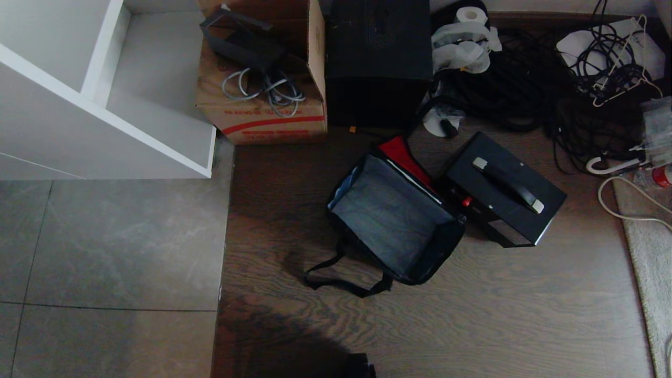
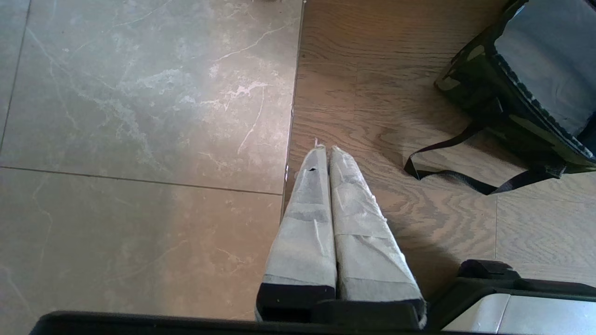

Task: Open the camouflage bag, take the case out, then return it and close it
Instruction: Grip the handle again

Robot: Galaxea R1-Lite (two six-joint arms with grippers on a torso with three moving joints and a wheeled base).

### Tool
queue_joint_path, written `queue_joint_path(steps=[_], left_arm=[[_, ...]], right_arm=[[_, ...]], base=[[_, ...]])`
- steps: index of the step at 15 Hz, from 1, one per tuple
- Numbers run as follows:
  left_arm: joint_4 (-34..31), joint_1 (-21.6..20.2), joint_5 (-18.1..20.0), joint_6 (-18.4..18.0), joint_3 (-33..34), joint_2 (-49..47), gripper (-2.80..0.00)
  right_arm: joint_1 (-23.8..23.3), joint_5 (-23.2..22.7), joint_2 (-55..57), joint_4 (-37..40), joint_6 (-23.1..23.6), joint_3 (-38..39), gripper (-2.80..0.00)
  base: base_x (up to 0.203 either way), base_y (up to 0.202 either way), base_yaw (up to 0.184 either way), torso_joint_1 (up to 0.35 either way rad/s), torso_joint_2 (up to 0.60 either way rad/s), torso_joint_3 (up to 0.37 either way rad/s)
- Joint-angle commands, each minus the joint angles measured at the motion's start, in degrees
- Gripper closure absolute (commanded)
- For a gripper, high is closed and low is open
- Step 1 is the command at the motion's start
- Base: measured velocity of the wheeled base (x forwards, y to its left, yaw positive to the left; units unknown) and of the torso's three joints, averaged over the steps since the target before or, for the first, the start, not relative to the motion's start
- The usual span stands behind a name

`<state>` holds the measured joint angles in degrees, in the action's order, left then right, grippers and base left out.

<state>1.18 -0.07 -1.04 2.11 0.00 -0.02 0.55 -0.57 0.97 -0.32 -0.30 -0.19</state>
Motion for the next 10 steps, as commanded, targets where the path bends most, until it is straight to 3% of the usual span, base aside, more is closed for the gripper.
queue_joint_path(steps=[1,10], left_arm=[[0.0,0.0,0.0,0.1,0.5,0.0,0.00],[0.0,0.0,0.0,0.0,0.5,0.0,0.00]], right_arm=[[0.0,0.0,-0.9,-0.2,-0.6,0.2,0.00],[0.0,0.0,-0.9,-0.2,-0.6,0.2,0.00]], base=[[0.000,0.000,0.000,0.000,0.00,0.000],[0.000,0.000,0.000,0.000,0.00,0.000]])
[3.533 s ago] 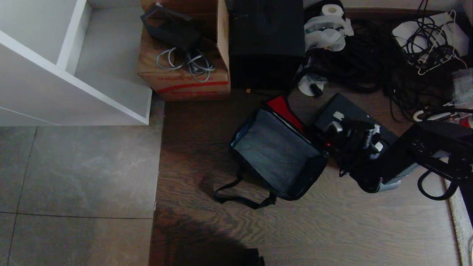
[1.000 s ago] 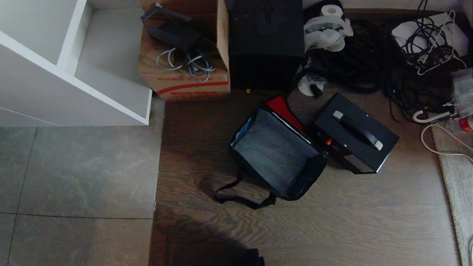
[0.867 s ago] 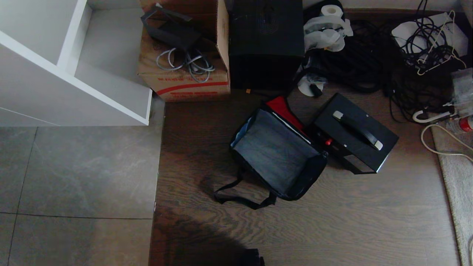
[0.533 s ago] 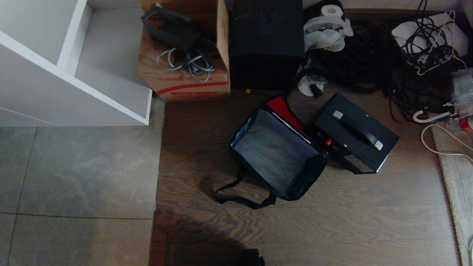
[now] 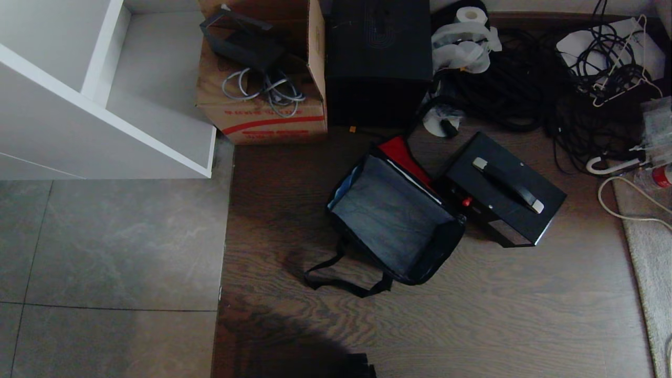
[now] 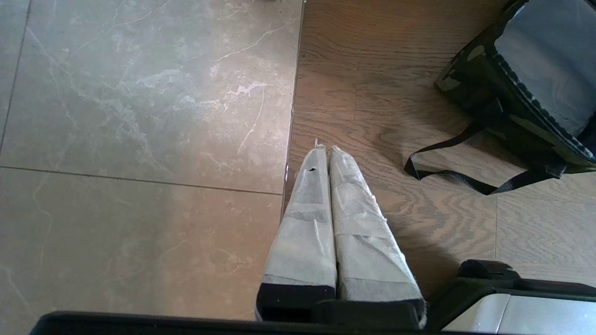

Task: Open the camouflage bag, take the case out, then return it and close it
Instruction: Grip the handle again

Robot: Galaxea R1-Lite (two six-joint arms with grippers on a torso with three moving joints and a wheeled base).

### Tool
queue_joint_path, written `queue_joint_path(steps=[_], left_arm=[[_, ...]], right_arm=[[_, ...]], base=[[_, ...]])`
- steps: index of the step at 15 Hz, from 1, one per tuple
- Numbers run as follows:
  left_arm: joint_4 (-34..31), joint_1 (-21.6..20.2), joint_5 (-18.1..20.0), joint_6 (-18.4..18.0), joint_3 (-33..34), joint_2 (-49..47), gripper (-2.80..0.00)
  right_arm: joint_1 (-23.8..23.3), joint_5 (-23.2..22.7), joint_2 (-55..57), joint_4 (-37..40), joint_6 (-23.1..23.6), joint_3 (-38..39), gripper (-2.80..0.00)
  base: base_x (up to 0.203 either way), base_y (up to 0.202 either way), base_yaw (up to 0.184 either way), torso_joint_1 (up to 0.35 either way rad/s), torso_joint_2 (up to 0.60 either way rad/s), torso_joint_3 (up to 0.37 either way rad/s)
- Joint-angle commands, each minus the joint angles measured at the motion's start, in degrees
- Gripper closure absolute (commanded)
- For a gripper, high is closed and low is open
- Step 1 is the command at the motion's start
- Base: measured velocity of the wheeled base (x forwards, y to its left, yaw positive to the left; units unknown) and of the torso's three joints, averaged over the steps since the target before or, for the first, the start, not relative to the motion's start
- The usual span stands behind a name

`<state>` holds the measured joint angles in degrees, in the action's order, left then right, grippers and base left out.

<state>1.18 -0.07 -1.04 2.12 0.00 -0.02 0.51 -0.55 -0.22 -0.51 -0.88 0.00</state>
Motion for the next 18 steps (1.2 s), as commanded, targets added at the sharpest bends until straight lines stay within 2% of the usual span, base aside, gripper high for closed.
queue_joint_path(steps=[1,18], left_arm=[[0.0,0.0,0.0,0.1,0.6,0.0,0.00],[0.0,0.0,0.0,0.1,0.6,0.0,0.00]], right_arm=[[0.0,0.0,0.3,0.0,0.0,0.0,0.00],[0.0,0.0,0.3,0.0,0.0,0.0,0.00]], base=[[0.000,0.000,0.000,0.000,0.00,0.000],[0.000,0.000,0.000,0.000,0.00,0.000]])
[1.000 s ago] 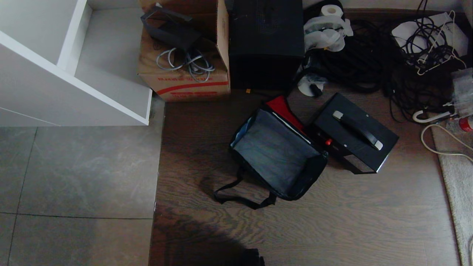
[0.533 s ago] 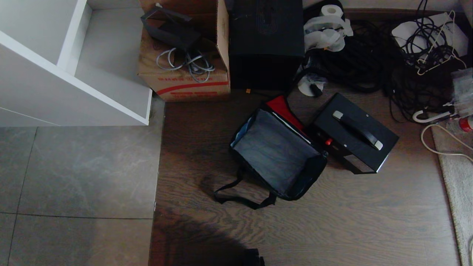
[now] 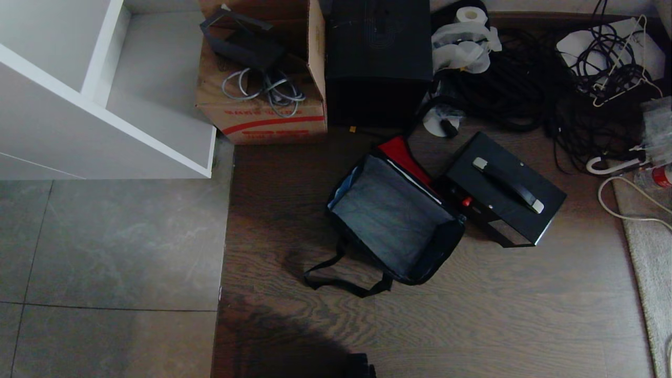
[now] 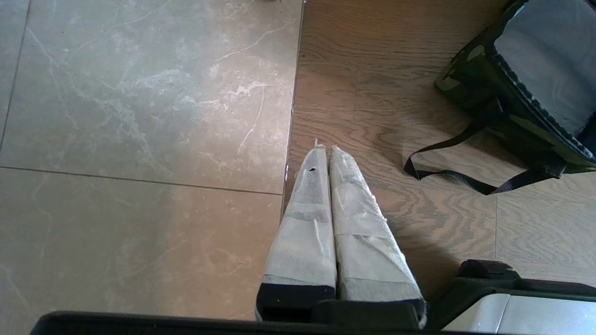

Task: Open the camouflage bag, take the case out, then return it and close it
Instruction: Grip the handle again

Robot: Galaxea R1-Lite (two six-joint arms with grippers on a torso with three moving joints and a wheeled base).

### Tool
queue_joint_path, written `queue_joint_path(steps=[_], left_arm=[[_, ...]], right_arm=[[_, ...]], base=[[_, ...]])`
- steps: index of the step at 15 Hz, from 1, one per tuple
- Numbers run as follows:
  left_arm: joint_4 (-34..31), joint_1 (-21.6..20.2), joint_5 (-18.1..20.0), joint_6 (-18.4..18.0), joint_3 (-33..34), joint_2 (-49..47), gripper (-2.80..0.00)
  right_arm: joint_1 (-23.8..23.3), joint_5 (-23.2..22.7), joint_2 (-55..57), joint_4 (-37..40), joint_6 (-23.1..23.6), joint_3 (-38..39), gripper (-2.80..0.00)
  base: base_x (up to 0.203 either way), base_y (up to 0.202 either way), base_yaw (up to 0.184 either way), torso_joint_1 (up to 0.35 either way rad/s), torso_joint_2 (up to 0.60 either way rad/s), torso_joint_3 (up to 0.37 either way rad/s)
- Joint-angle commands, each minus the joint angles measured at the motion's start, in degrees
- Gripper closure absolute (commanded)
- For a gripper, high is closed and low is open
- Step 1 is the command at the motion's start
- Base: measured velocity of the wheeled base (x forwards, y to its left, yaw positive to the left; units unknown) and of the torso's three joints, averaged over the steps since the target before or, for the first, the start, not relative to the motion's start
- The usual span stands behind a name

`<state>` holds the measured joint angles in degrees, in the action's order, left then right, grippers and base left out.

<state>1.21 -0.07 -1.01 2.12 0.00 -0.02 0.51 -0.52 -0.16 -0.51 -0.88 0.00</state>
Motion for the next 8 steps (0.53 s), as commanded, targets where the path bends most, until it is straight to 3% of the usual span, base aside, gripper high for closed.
queue_joint_path(steps=[1,8], left_arm=[[0.0,0.0,0.0,0.1,0.6,0.0,0.00],[0.0,0.0,0.0,0.0,0.6,0.0,0.00]], right_arm=[[0.0,0.0,0.2,0.0,0.0,0.0,0.00],[0.0,-0.1,0.2,0.0,0.0,0.0,0.00]], base=[[0.000,0.000,0.000,0.000,0.00,0.000],[0.000,0.000,0.000,0.000,0.00,0.000]])
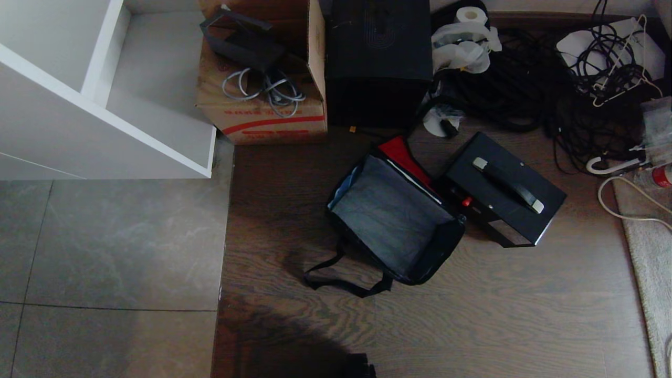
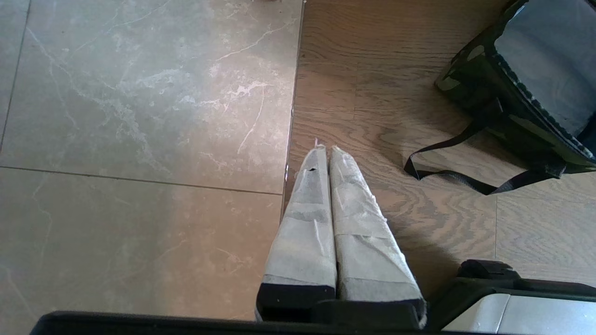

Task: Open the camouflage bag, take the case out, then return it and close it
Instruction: Grip the handle again

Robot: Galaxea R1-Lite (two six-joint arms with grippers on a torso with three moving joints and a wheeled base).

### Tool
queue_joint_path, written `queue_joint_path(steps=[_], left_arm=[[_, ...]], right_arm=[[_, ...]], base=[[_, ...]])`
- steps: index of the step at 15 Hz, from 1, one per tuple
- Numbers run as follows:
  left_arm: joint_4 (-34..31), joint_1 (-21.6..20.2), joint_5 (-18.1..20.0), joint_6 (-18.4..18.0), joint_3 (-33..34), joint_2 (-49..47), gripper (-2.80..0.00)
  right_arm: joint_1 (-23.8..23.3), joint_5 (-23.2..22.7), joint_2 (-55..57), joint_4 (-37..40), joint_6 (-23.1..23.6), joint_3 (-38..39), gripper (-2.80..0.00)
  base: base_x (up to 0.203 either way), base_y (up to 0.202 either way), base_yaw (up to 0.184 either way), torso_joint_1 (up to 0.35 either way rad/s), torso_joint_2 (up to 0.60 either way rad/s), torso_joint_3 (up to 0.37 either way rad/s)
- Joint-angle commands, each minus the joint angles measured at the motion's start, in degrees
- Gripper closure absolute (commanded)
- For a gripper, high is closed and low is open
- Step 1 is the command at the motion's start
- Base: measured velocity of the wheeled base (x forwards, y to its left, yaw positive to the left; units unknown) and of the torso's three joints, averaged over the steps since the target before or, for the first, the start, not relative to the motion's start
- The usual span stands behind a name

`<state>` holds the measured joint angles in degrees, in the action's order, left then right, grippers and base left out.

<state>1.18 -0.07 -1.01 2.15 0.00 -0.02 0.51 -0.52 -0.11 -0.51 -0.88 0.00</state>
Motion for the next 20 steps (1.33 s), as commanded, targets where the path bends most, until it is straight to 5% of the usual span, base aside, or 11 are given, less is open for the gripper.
queue_joint_path(steps=[1,20], left_arm=[[0.0,0.0,0.0,0.1,0.6,0.0,0.00],[0.0,0.0,0.0,0.0,0.6,0.0,0.00]], right_arm=[[0.0,0.0,0.2,0.0,0.0,0.0,0.00],[0.0,0.0,0.2,0.0,0.0,0.0,0.00]], base=[[0.000,0.000,0.000,0.000,0.00,0.000],[0.000,0.000,0.000,0.000,0.00,0.000]])
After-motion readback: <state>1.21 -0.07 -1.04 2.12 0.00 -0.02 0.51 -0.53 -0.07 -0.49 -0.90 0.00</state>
